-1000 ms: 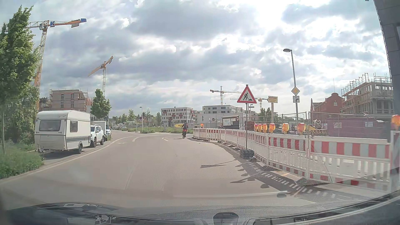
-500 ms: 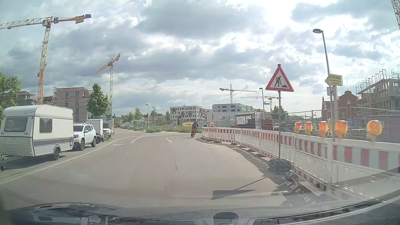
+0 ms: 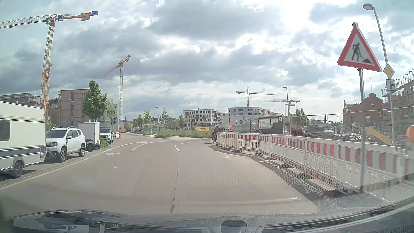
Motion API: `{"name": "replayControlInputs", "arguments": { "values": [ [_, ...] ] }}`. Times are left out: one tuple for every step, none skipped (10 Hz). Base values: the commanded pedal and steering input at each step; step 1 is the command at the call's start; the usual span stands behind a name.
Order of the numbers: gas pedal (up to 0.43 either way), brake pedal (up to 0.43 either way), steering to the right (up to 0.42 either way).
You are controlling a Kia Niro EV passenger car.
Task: Follow the waypoints while adhering to traffic rules and regulations
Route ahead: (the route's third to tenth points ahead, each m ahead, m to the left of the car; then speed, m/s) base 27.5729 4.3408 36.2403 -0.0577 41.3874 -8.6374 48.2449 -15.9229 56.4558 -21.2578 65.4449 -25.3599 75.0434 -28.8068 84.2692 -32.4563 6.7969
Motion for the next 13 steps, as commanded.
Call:
{"name": "replayControlInputs", "arguments": {
  "values": [
    [0.0,0.0,-0.043],
    [0.02,0.0,-0.047],
    [0.02,0.0,-0.047],
    [0.02,0.0,-0.048],
    [0.02,0.0,-0.048],
    [0.02,0.0,-0.048],
    [0.02,0.0,-0.048],
    [0.02,0.0,-0.048],
    [0.02,0.0,-0.048],
    [0.02,0.0,-0.048],
    [0.02,0.0,-0.047],
    [0.02,0.0,-0.047],
    [0.02,0.0,-0.047]
  ]
}}
